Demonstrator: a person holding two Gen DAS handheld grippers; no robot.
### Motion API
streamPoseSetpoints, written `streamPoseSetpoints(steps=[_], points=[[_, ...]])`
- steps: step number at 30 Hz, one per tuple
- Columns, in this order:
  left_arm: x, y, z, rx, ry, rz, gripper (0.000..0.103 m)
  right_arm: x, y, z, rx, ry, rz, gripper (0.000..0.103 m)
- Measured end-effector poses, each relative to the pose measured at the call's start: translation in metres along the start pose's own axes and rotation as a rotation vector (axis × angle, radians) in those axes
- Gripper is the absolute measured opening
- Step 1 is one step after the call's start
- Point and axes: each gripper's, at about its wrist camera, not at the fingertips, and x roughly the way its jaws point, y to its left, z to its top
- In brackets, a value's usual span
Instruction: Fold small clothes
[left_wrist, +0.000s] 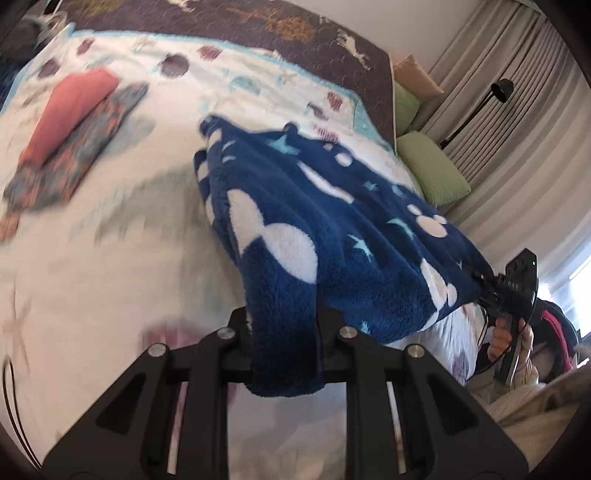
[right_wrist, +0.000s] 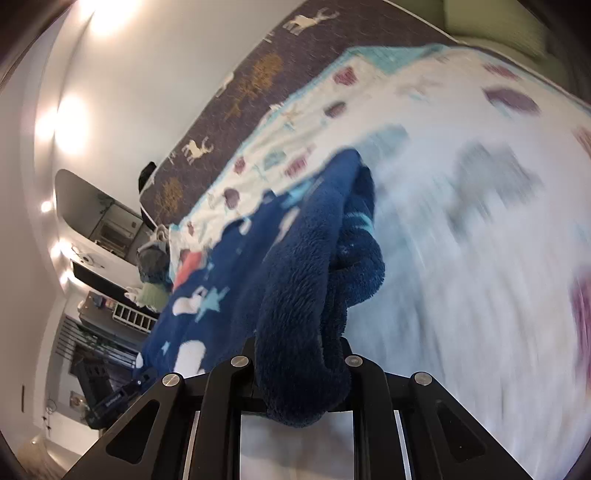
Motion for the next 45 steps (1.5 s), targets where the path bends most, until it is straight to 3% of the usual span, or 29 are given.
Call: streamPoseSetpoints(steps=[4,8,12,14,18,23,27,31,34,35,36,37,39,41,45], points=[[0.001,0.006,-0.031,-0.033,0.046,0.041,0.024,-0.010,-0.014,-0.042,-0.009,0.044,-0.076,0.020],[-0.006,0.012,-0.042,-0.022,0.047,0.191,0.026,-0.023,-0.023,-0.047,0.012,0.045,-0.240,0.047],[-0.052,0.018,-0.035,-0.006,-0.112,0.369,0.026,-0.054,-0.017,-0.032,-0.012,-0.084,-0.391,0.049],[-0.069,0.015,-0.018,0.018,-0.195,0.407,0.026,-0.057,-0.004,-0.018,-0.070,-0.130,-0.426,0.050],[-0.053,-0.011,0.034,0.106,-0.231,0.307,0.033,-0.034,0.039,0.016,-0.186,-0.138,-0.305,0.051],[0.038,-0.048,0.097,0.226,-0.131,0.252,0.035,0.052,0.089,0.067,-0.276,-0.042,-0.167,0.051],[0.117,-0.060,0.140,0.226,-0.043,0.287,0.035,0.132,0.100,0.111,-0.273,0.053,-0.180,0.051],[0.174,-0.054,0.173,0.195,0.022,0.246,0.038,0.202,0.093,0.139,-0.236,0.155,-0.211,0.051],[0.203,-0.046,0.179,0.200,0.032,0.223,0.039,0.235,0.083,0.148,-0.216,0.227,-0.190,0.051],[0.215,-0.040,0.177,0.210,0.048,0.238,0.039,0.244,0.079,0.147,-0.225,0.244,-0.180,0.047],[0.222,-0.036,0.175,0.209,0.059,0.264,0.039,0.249,0.076,0.146,-0.240,0.246,-0.196,0.032],[0.229,-0.027,0.173,0.194,0.069,0.276,0.043,0.254,0.072,0.145,-0.252,0.237,-0.235,0.028],[0.232,-0.003,0.174,0.086,0.069,0.208,0.051,0.257,0.055,0.145,-0.223,0.196,-0.283,0.025],[0.228,0.008,0.176,0.020,0.064,0.164,0.051,0.254,0.044,0.149,-0.180,0.173,-0.256,0.025],[0.205,-0.009,0.173,0.064,0.002,0.203,0.050,0.243,0.055,0.146,-0.224,0.146,-0.280,0.026]])
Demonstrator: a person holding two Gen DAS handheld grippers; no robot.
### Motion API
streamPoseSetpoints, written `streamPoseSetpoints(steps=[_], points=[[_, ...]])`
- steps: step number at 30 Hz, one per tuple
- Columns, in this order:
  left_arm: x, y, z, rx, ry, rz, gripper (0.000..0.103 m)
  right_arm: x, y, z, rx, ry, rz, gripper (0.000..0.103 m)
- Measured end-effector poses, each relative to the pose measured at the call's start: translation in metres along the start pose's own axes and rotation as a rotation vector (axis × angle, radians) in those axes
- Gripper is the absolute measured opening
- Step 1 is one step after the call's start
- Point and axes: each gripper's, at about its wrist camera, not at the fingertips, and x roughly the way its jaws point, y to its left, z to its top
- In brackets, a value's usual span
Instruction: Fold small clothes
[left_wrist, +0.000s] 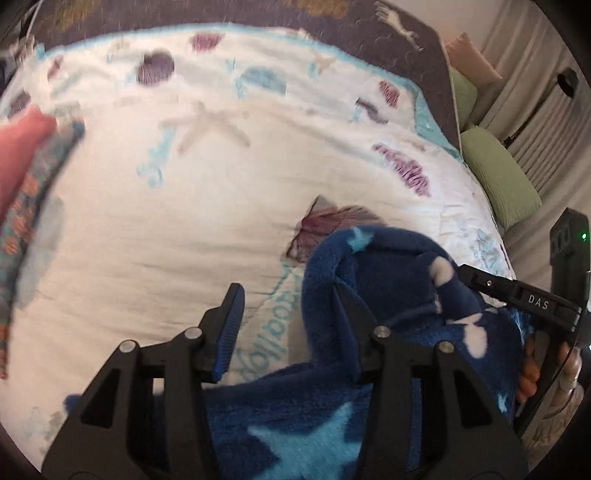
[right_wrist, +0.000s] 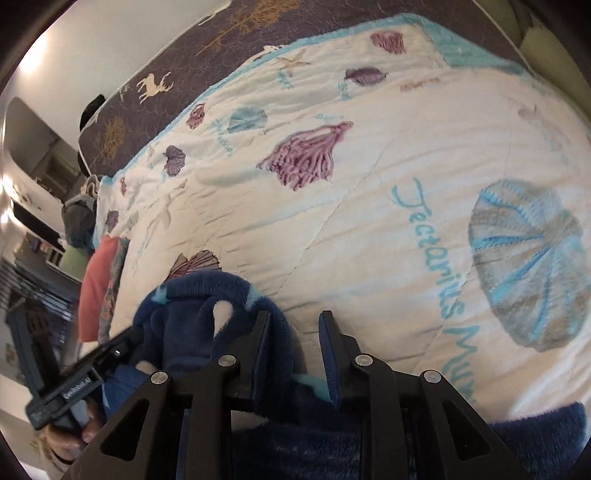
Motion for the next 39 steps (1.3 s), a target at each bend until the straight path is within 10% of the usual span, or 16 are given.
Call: streamPoseSetpoints(steps=[7,16,27,31,39], points=[[-0.092,-0.021,-0.019,0.094,-0.159,0.004,0.051,-0.095,0.037,-0.034,-0.119,-0.131,0.069,0.030],[-0.158,-0.043,-0.066,0.191,-0.260,0.075,0.069,-0.171,0.076,-0.137,-0.272,-0.240,-0.008,0.060],[-0.127,-0.001,-0.145,-0.018,-0.079,-0.017,0.069,-0.162,0.073,-0.202,-0.163,-0.290,0.011,0.060],[-0.115,0.006,-0.163,0.028,-0.143,-0.003,0.069,-0.110,0.058,-0.217,-0.144,-0.112,0.009,0.060],[-0.118,-0.003,-0.167,0.063,-0.173,0.050,0.070,-0.108,0.058,-0.214,-0.166,-0.120,-0.001,0.061]])
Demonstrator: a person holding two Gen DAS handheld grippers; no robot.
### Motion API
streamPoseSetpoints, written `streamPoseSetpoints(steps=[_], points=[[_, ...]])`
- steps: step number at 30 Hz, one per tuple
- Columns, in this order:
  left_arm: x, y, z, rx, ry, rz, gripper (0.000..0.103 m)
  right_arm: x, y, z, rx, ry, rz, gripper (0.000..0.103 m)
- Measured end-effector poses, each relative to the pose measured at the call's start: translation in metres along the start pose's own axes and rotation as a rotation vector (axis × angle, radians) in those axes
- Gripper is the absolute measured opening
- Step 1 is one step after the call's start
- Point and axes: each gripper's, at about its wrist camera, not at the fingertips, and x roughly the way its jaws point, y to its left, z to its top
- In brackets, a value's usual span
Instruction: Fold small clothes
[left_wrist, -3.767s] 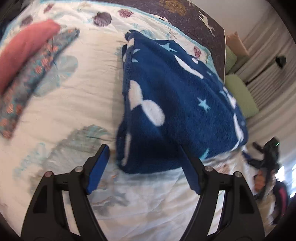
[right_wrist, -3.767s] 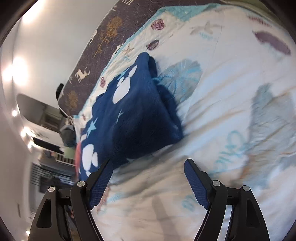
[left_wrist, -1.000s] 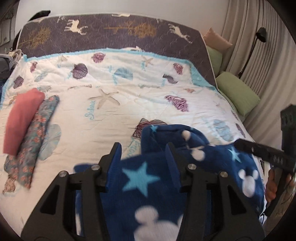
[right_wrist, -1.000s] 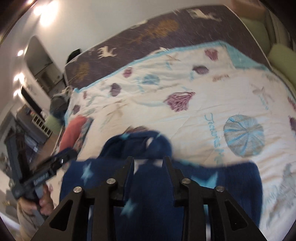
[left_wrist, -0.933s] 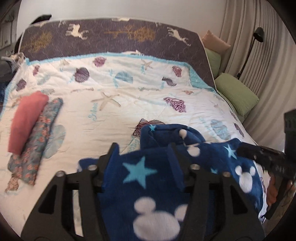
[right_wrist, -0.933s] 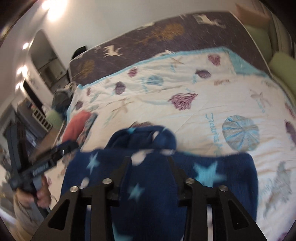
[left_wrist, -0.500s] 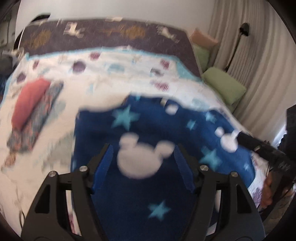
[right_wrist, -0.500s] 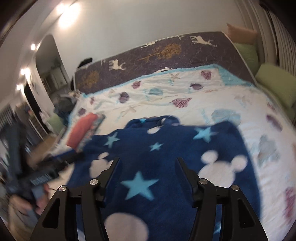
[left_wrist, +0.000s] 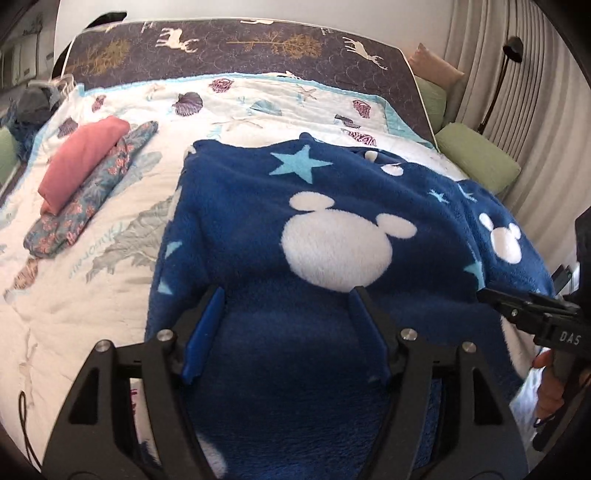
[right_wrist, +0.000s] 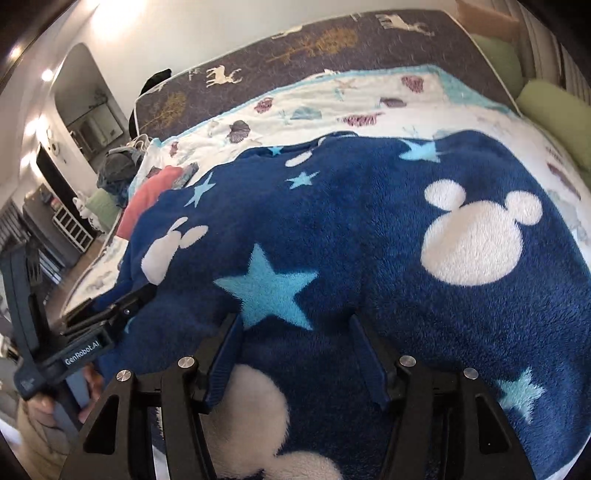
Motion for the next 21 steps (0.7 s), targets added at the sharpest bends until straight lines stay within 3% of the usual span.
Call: streamPoseSetpoints(steps=[5,10,13,16,21], points=[[-0.025,0.016,-0.003,-0.098,-0.034,-0.061,0.065,-0.009,0.013,-0.004,-0.007,-0.045,-0.074,0.060],[-0.048,0.032,-0.012,-0.108,-0.072,0.015,0.065,-0.032,0.041,-0.010,-0.121,-0.150,-0.201,0.061],[-0.052,0.041,-0.021,-0.097,-0.059,0.028,0.065,-0.044,0.049,-0.011,-0.099,-0.188,-0.250,0.066],[-0.046,0.052,-0.032,-0.134,0.003,-0.006,0.065,-0.046,0.047,-0.010,-0.056,-0.183,-0.196,0.066],[-0.043,0.068,-0.041,-0.215,0.039,-0.100,0.066,-0.057,0.047,-0.017,-0.025,-0.198,-0.068,0.066]])
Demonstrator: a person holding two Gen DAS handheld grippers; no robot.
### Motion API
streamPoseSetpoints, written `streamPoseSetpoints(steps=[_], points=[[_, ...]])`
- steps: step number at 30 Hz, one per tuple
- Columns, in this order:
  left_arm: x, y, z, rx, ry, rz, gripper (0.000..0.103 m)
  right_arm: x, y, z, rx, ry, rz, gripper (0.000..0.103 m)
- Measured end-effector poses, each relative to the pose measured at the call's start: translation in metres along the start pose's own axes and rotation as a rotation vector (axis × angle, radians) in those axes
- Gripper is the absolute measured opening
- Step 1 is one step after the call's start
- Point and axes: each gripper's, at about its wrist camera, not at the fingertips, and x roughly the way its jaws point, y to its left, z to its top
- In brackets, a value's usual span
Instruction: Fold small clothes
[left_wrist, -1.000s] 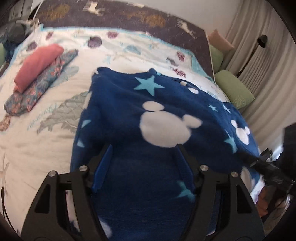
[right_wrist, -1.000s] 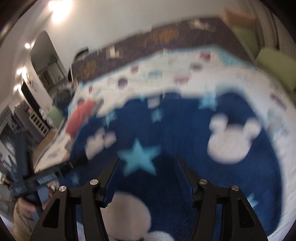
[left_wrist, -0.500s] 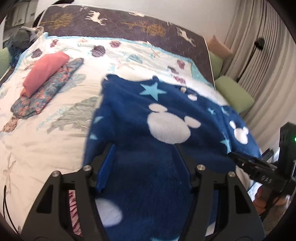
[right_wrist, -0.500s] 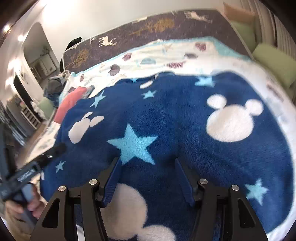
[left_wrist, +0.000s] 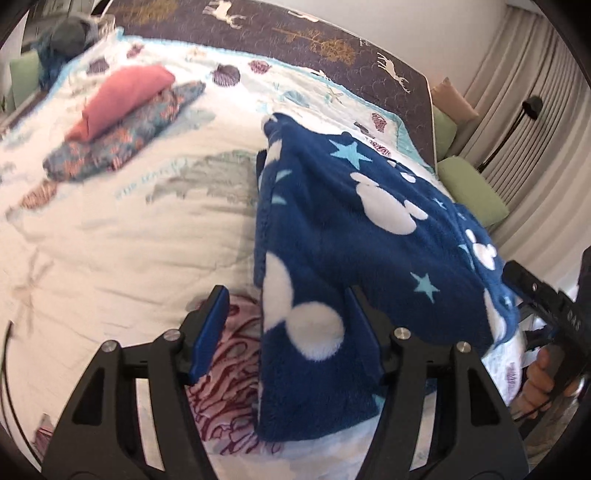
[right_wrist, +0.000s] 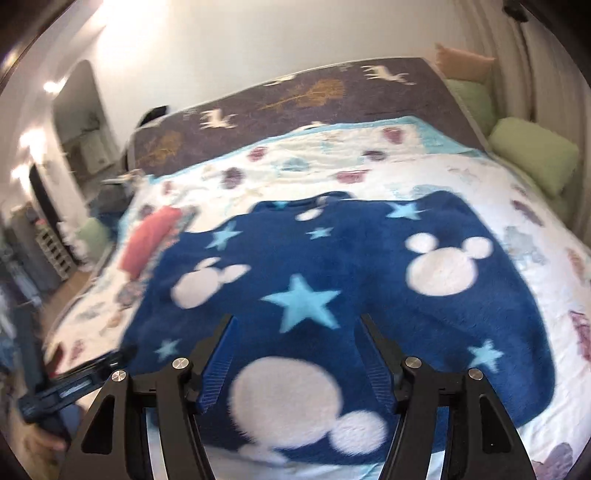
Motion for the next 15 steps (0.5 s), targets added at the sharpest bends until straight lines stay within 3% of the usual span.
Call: streamPoseSetpoints(steps=[4,8,11,15], points=[[0.009,0.005,-0.002,-0.022,0.039,-0.030,0.073,0.002,0.010,-0.010,-0.052,0.035,0.122,0.066],[0.015,0.014,-0.007,-0.062,0.047,-0.063,0.079,0.047,0.003,-0.033,-0.028,0.216,0.028,0.066],[0.013,0.008,-0.011,-0.015,0.027,-0.034,0.080,0.042,0.005,-0.033,-0.027,0.190,0.029,0.066],[0.012,0.012,-0.009,-0.047,0.036,-0.052,0.080,0.035,0.005,-0.029,-0.003,0.178,0.043,0.066]])
